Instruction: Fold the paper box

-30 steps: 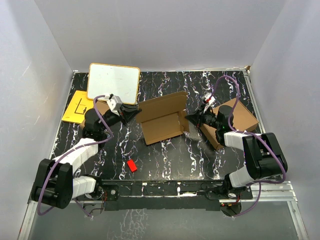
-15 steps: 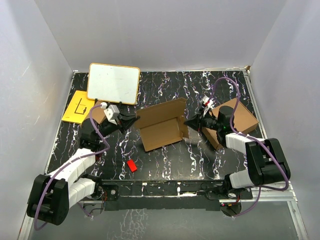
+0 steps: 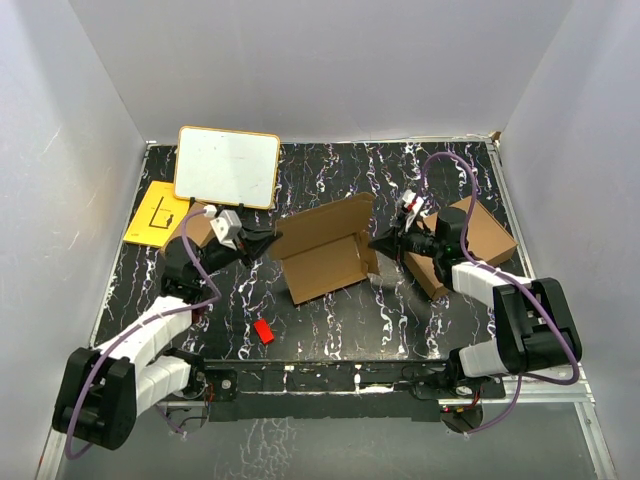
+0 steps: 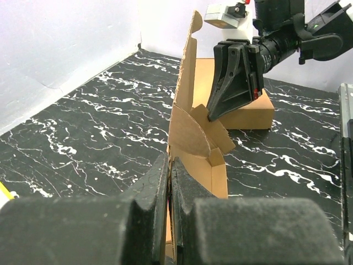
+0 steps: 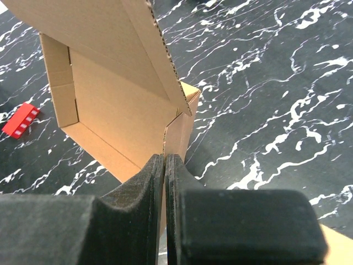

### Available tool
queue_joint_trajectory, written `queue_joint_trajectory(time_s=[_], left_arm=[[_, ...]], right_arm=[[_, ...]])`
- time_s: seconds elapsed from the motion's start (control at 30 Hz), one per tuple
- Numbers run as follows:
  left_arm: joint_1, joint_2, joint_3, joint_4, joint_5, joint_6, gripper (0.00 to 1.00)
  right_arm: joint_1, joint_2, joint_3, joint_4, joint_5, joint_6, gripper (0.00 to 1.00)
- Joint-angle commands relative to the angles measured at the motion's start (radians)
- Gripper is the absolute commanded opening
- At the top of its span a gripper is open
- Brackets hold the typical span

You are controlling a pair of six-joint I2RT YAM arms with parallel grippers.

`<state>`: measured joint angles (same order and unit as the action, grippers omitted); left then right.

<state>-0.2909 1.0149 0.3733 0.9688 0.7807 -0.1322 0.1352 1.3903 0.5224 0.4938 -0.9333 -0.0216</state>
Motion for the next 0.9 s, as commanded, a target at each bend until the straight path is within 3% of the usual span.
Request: queue_joint_trajectory(time_s=[0.0,0.27,0.43,0.87], left_arm=[[-0.007,0.056,0.083,0.042,0.001,0.046,0.00],[-0.005,0.159,0.212,0.021,0.005,0.172,0.00],[-0.005,0.187,0.209,0.049,0.015,0.211,0.00],[-0.005,0.124,0.080,0.101,0.027,0.230,0.00]], right_arm=[[0.009,0.021,0.074,0.210,0.005,-0.010,0.08],[0.023,0.217,0.087,0.682,0.071,0.099,0.08],[0.021,0.327,0.040,0.907,0.074,0.110,0.08],[0.022,0.287,-0.051,0.852,-0.026,0.040,0.12]])
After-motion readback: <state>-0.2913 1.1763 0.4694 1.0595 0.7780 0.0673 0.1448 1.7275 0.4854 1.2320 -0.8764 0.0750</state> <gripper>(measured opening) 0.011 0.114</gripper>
